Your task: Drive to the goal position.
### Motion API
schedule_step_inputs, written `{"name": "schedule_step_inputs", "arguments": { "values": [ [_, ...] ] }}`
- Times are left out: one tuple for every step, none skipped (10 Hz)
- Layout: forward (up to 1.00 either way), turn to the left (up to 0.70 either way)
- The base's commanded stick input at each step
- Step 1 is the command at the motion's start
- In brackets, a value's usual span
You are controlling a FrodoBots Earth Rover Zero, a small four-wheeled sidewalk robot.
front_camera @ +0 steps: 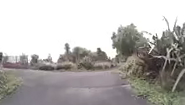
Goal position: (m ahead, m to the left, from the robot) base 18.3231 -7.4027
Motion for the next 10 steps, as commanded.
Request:
{"name": "schedule_step_inputs", "arguments": {
  "values": [
    [0.85, 0.0],
    [0.85, 0.0],
    [0.85, 0.0],
    [0.85, 0.0],
    [0.85, 0.0],
    [0.85, 0.0],
    [0.85, 0.0],
    [0.85, 0.0],
    [0.85, 0.0],
    [0.85, 0.01]
  ]
}}
